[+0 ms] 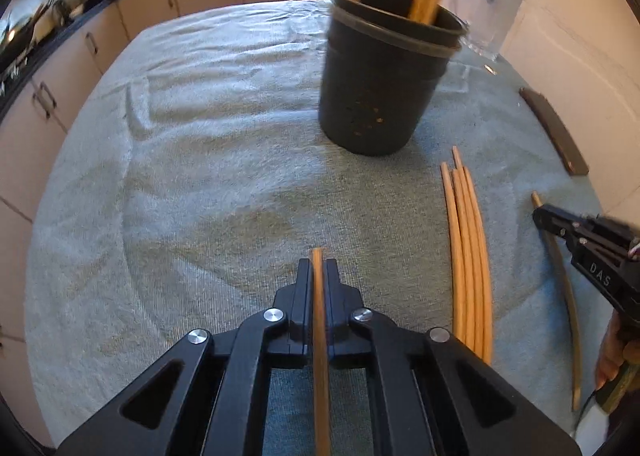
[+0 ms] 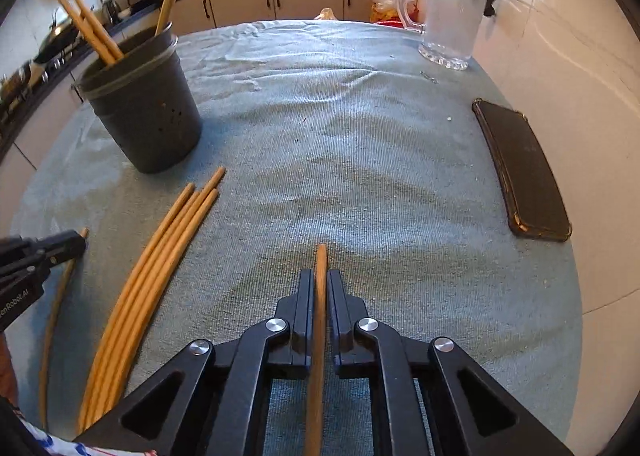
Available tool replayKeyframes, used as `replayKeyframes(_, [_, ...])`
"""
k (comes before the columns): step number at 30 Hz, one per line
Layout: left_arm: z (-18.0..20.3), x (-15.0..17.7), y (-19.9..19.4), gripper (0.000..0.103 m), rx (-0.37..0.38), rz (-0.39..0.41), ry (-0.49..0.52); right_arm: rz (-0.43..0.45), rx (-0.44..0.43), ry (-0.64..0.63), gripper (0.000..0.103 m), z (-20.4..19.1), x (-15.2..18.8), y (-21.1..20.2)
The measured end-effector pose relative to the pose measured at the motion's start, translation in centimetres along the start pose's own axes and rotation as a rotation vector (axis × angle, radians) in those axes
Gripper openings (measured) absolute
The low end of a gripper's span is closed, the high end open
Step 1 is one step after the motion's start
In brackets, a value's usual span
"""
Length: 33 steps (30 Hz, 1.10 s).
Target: Organize utensils
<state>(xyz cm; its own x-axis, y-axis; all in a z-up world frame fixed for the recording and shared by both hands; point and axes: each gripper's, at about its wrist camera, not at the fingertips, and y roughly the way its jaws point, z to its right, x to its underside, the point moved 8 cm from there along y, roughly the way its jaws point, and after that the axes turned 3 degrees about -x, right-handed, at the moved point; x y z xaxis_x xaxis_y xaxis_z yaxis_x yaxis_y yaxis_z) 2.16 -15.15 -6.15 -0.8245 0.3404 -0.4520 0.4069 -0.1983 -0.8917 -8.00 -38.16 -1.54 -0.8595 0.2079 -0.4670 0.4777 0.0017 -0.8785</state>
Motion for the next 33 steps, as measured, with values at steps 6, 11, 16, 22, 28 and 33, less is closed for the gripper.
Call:
replayKeyframes(6, [-0.9,-0.4,-3.6,0.005,0.038,0.076,-0.057,0.099,-0.056,0.051,0.006,0.6,-0.6,-3.3])
replayKeyframes(11, [-0.3,-0.8,-9.0,0.005,0.07,0.196,-0.057,0.219,-0.087,0.048,0.006,0.1,-1.3,-8.0])
replayKeyframes(16, [0.3,-0.9,-13.6,0.005,0.099,0.303,-0.05,0.314,-0.114,0.037,0.006,-1.3,-1.5,-11.7])
replayKeyframes(22, [1.1,0.2,-17.3,0.005,0.104,0.39,-0.025,0.378,-0.138,0.007,0.006,-3.1,-1.0,-14.8])
replayKeyframes(28, [1.2,1.7,-19.6,0.005,0.131,0.428,-0.021,0.399,-0.151,-0.029,0.006,-4.4,0.5,-16.6])
replayKeyframes(33, [1.3,2.5,-21.7,0.005,0.131,0.474,-0.008,0.417,-0.168,-0.039,0.006,-5.0,1.0,-17.7])
